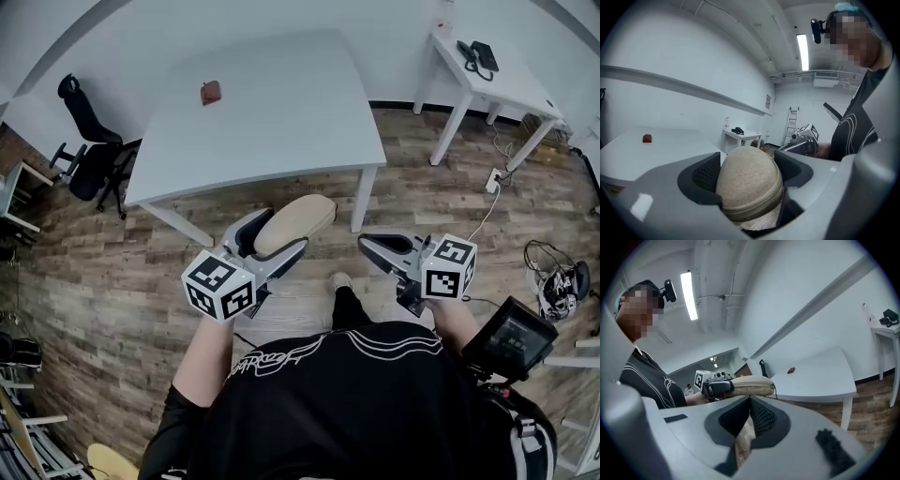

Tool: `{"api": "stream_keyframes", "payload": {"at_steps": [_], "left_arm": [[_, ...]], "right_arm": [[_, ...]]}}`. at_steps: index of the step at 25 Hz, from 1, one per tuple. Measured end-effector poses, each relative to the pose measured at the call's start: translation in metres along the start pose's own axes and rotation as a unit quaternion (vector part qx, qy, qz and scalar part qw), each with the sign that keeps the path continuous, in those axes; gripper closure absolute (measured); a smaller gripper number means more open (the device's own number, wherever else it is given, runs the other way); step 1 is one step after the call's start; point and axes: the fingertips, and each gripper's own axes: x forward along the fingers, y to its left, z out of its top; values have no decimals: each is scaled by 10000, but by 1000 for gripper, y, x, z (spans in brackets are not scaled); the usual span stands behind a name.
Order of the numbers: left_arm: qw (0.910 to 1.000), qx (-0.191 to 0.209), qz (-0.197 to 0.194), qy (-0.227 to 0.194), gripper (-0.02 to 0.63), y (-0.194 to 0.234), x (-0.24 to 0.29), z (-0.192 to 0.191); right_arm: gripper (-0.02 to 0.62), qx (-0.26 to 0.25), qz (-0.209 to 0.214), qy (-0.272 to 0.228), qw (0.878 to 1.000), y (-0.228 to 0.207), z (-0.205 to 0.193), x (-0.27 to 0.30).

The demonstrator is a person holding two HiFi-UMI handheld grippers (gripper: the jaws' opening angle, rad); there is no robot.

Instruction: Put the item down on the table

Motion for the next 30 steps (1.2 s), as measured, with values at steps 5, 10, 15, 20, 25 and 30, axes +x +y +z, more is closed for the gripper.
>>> {"api": "stream_keyframes", "payload": {"at_steps": [5,10,15,20,25,30], "left_arm": [[9999,0,159,25,238,66,59,24],[9990,130,411,61,238,134,114,48],[9966,429,689,110,238,167,147,35],[9954,346,734,504,238,240,226,41],[9912,521,757,953,238,278,264,6],[9875,398,861,1257,238,313,280,-28]], "right_arm": [[586,103,74,-51,9999,-83,45,30],[586,123,213,8,9997,-152,84,62],[586,20,238,-145,9996,-180,96,67],[586,-78,177,-75,9998,-257,153,85],[586,-168,103,119,9997,-282,154,91],[586,-169,23,279,9995,-300,152,96]]}}
